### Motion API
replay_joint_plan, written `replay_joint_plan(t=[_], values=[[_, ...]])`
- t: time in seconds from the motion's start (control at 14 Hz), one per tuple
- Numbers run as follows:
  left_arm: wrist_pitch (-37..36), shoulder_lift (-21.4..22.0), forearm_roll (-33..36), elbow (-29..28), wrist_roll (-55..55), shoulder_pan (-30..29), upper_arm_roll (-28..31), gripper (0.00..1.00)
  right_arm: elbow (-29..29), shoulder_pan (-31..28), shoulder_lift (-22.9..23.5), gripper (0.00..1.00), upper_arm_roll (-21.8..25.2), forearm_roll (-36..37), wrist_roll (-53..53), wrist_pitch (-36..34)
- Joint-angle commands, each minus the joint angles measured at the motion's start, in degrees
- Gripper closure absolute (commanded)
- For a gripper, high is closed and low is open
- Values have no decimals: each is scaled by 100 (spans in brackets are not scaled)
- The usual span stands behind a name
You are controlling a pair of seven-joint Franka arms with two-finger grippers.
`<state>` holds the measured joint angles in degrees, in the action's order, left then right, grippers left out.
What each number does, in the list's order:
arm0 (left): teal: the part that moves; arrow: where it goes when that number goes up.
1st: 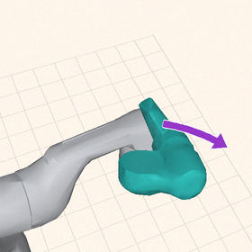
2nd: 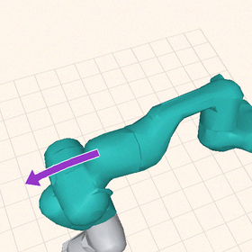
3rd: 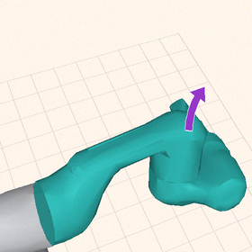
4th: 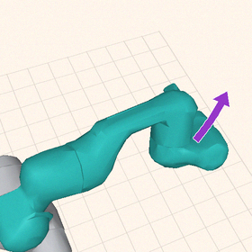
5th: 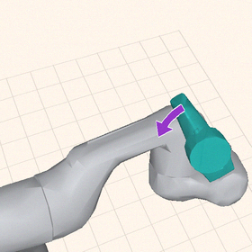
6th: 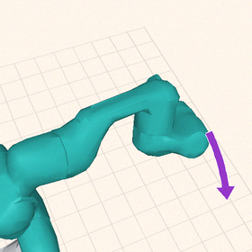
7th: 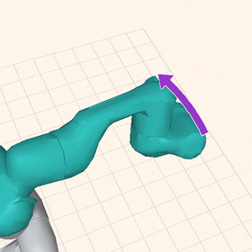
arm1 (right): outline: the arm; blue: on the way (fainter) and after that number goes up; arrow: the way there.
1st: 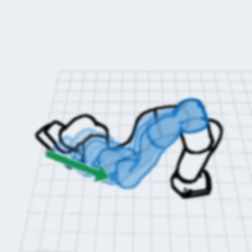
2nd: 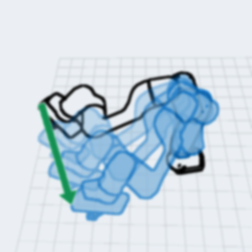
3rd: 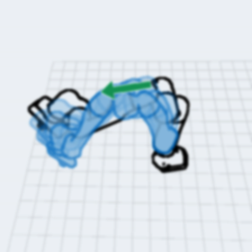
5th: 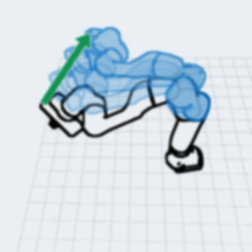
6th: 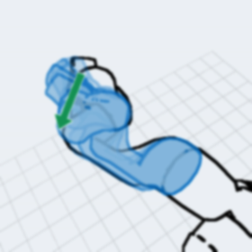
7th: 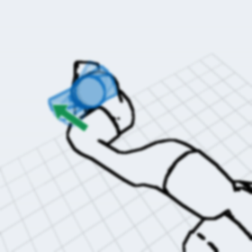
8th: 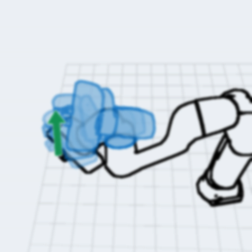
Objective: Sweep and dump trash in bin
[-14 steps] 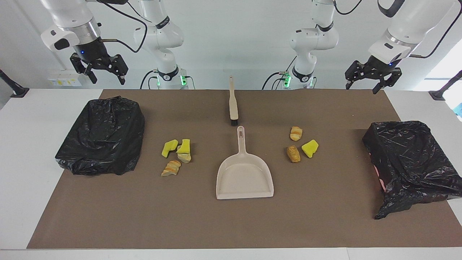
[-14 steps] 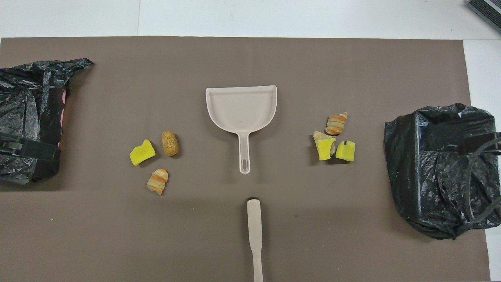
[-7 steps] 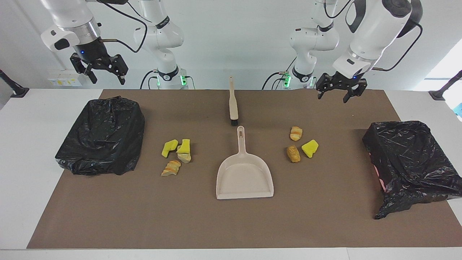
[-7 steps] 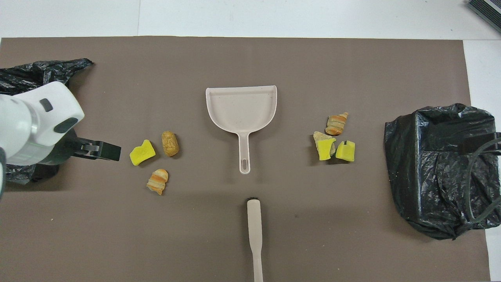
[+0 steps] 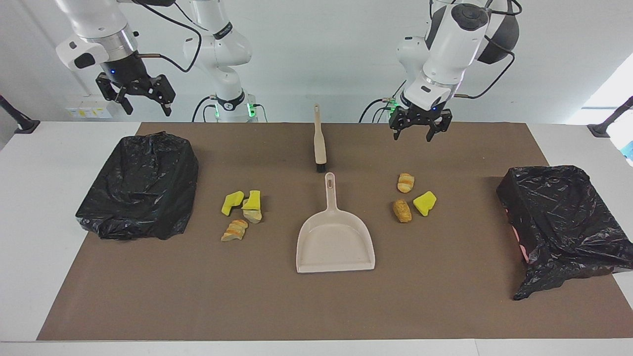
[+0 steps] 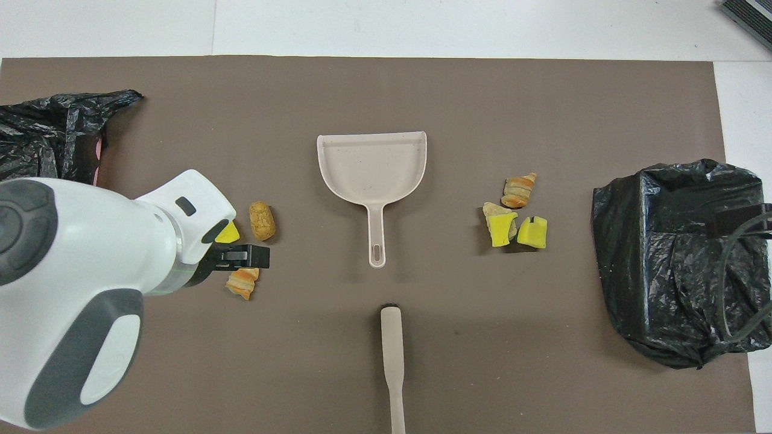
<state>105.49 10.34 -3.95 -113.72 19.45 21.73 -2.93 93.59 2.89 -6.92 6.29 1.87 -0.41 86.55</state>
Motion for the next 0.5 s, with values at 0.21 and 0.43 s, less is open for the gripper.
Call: replay_joint_plan(t=[0.21, 0.43], values=[[288, 249, 113, -414, 602, 165, -75, 0, 177, -43, -143, 0, -5, 7, -179, 90], [455, 363, 184, -651, 727, 165, -138, 0, 177, -43, -143, 0, -5, 7, -179, 90]])
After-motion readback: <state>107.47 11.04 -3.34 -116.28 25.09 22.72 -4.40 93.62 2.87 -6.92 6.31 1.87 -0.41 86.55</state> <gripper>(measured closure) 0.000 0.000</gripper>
